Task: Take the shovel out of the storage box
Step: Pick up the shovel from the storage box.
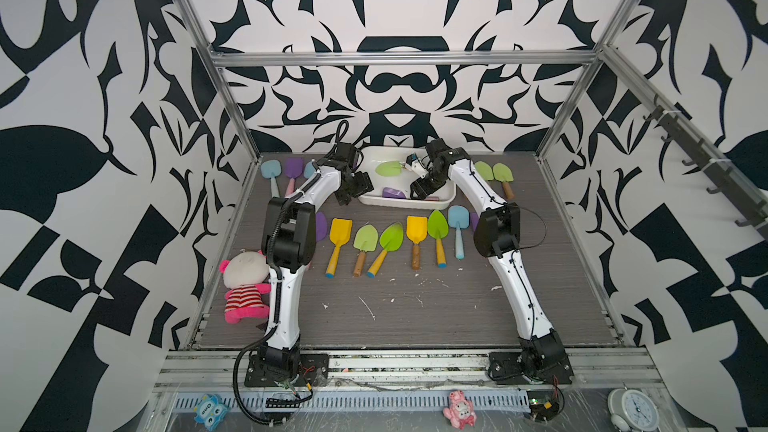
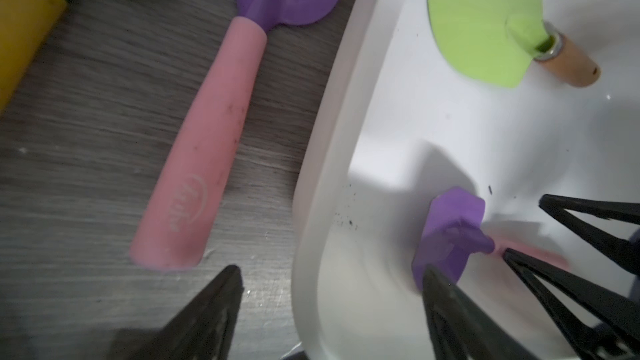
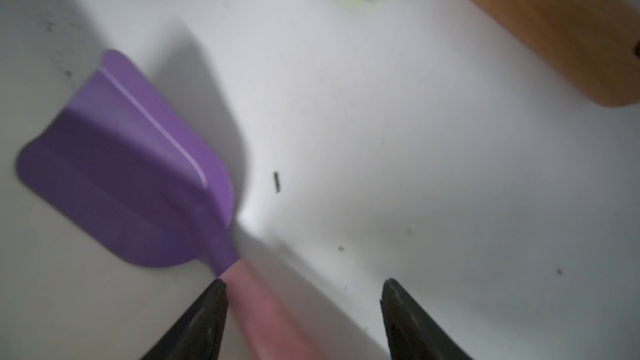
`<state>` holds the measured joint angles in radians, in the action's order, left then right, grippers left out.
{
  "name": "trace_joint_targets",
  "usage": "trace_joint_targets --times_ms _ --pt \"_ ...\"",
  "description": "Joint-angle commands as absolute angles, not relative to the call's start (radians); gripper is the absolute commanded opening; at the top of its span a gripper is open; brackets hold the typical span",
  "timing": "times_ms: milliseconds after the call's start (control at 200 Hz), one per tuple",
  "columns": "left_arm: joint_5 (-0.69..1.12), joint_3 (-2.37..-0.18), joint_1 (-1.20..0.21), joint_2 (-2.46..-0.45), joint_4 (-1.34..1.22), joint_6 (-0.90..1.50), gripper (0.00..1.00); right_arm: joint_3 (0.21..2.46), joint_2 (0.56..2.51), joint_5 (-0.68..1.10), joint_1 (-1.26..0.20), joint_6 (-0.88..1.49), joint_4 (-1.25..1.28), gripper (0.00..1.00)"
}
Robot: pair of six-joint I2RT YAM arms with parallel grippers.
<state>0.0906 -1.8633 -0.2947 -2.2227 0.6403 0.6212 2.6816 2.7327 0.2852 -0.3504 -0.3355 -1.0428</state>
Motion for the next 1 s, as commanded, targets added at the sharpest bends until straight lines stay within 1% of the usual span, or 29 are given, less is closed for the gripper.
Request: trace_joint_targets --times_ms 0,45,105,145,210,255,345,490,525,635,775,840,995 --pt "0.088 -1.906 -0.302 -2.249 0.661 0.647 0.76 2.706 2.746 0.210 -0.368 -0.396 -1.037 0.72" --pt "0.089 -1.911 -0.306 -2.252 0.662 0.653 0.75 2.703 2.759 0.187 -0.377 -0.410 -1.020 0.70" --pt "0.090 -1.916 -0.311 -2.255 0.657 0.652 0.72 2.721 2.788 0.131 -0.386 -0.414 -1.009 0.65" --pt "0.086 -1.917 -0.314 -2.254 0.657 0.652 0.71 2.729 2.798 0.123 -0.387 -0.405 -1.000 0.57" --pt "0.095 -1.917 -0.314 -2.255 0.655 0.653 0.71 2.738 2.808 0.079 -0.393 -0.401 -0.983 0.40" --pt "0.096 -1.916 -0.314 -2.253 0.656 0.655 0.70 2.733 2.801 0.085 -0.394 -0.402 -0.971 0.34" --pt "0.101 -1.917 -0.314 -2.245 0.652 0.653 0.68 2.707 2.770 0.081 -0.400 -0.416 -0.941 0.27" --pt "0.116 -1.922 -0.314 -2.219 0.629 0.653 0.68 2.626 2.676 0.079 -0.406 -0.412 -0.866 0.14" --pt "0.121 -1.925 -0.314 -2.214 0.625 0.653 0.68 2.567 2.648 0.081 -0.407 -0.404 -0.843 0.10" --pt "0.127 -1.930 -0.314 -2.188 0.613 0.660 0.68 2.497 2.572 0.092 -0.407 -0.370 -0.799 0.01" --pt "0.135 -1.926 -0.314 -2.143 0.571 0.672 0.68 2.390 2.466 0.095 -0.403 -0.317 -0.730 0.00" --pt "0.137 -1.926 -0.314 -2.126 0.555 0.676 0.69 2.314 2.380 0.080 -0.398 -0.288 -0.691 0.00" --pt "0.142 -1.922 -0.314 -2.099 0.525 0.683 0.70 2.136 2.221 0.081 -0.350 -0.196 -0.625 0.00"
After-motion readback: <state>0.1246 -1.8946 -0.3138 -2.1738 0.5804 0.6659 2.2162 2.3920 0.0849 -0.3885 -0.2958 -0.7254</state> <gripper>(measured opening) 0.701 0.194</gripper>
